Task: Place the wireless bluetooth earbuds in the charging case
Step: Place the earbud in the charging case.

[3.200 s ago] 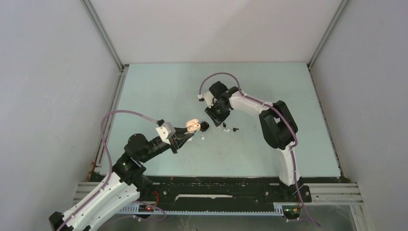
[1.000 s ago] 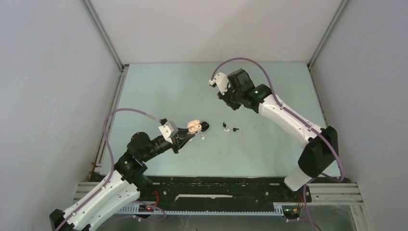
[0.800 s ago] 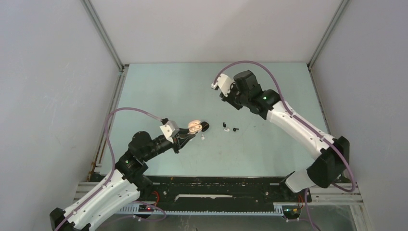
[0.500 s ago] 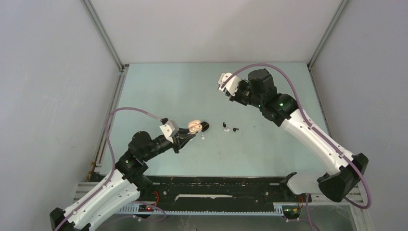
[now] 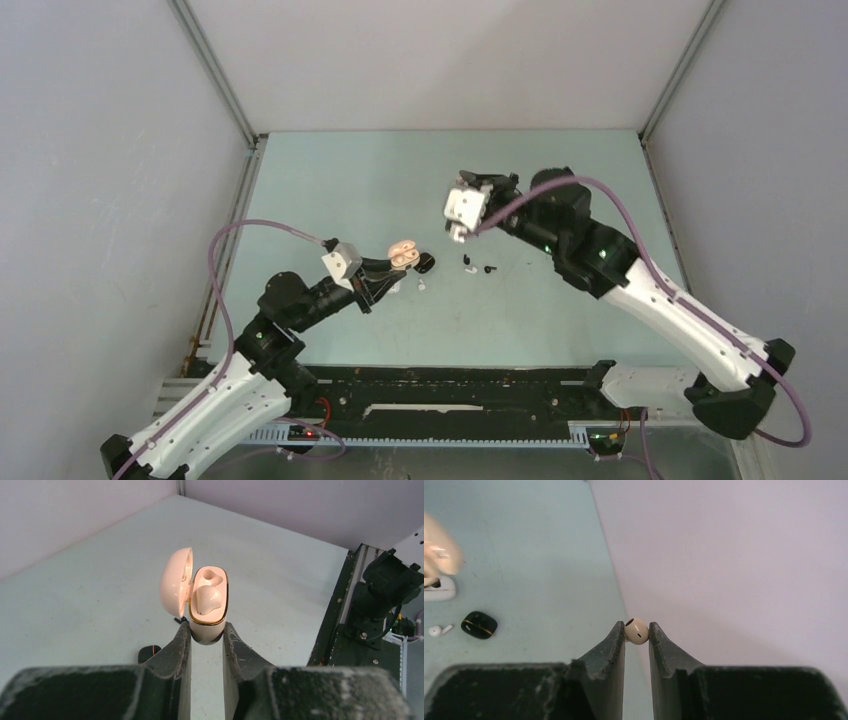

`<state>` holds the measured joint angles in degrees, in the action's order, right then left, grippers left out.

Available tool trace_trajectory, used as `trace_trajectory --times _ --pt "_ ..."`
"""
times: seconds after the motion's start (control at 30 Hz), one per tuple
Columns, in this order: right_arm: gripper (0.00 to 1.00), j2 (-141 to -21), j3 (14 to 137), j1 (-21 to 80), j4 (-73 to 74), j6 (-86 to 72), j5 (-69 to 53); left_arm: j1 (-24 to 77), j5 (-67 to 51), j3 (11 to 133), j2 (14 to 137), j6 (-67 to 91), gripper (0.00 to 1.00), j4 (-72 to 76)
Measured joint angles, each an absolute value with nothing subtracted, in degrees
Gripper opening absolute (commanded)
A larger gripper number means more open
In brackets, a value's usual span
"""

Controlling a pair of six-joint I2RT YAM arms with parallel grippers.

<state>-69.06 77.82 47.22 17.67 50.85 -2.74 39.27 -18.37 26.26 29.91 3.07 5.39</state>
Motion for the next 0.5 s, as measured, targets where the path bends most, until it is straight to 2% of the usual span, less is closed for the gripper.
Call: trace_trajectory --times 0.27,0.5 --pt "0.0 -54.89 58.81 62.59 1.41 66.04 -3.73 39.27 -18.52 26.94 26.33 3.07 0.0 7.75" --pt "0.0 -54.65 46.81 67.85 -9.69 76.36 -3.7 39.27 -20.21 25.3 23.59 2.98 0.0 10.46"
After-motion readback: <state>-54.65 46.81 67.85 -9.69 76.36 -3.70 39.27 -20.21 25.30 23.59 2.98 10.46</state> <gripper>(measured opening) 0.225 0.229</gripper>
